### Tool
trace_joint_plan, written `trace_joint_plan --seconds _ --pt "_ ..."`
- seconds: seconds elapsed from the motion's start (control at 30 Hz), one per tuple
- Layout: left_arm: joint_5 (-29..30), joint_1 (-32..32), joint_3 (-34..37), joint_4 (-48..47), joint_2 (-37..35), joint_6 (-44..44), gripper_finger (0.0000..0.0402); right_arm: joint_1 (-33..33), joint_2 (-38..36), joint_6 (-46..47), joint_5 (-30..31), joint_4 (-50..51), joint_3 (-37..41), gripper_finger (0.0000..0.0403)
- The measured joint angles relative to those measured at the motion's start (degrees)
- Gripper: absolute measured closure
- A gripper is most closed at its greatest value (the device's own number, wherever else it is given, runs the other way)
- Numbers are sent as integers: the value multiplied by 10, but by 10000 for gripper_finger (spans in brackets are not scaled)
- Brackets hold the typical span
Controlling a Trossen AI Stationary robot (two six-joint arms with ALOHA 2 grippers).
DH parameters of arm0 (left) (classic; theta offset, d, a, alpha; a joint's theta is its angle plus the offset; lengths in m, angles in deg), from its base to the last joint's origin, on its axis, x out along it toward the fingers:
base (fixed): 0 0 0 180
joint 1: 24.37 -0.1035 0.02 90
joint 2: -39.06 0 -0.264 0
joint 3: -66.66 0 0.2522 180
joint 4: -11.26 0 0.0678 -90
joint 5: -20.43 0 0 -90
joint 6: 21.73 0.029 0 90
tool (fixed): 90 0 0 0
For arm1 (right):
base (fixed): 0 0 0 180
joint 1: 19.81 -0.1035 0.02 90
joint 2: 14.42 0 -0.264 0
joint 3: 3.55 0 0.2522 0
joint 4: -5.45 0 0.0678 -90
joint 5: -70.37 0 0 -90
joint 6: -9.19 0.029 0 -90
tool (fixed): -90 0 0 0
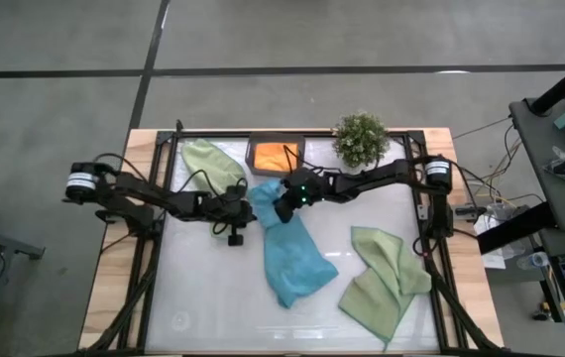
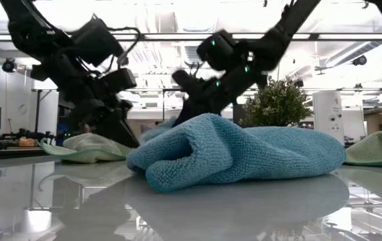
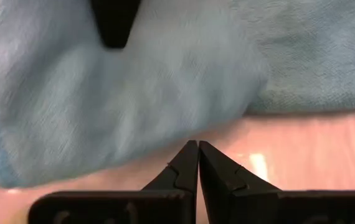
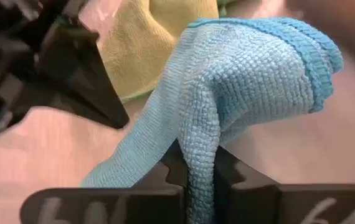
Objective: Fold microfiber towels
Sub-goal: Put the folded blue microfiber towel into the black bin
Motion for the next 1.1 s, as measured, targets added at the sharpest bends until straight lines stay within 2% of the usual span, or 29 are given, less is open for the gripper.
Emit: trace_joint_plan --seconds 0.1,0.27,0.4,0.5,0.67,0.9,1.1 --pt "21 0 0 -27 -41 27 402 5 -19 -50 2 101 -44 388" --pt "30 0 0 -32 -114 79 402 21 -23 -174 -20 293 -171 389" --pt "39 0 0 -37 -171 112 402 55 -22 -273 -60 415 -273 389" --pt "40 0 0 -39 -209 127 402 92 -21 -336 -119 485 -339 390" --pt "43 -3 0 -47 -273 163 402 150 -20 -441 -188 526 -404 390" --pt "48 -21 1 -42 -337 186 402 189 13 -601 -210 549 -459 390" --pt "55 -22 1 -41 -352 186 402 195 83 -755 -211 587 -512 390"
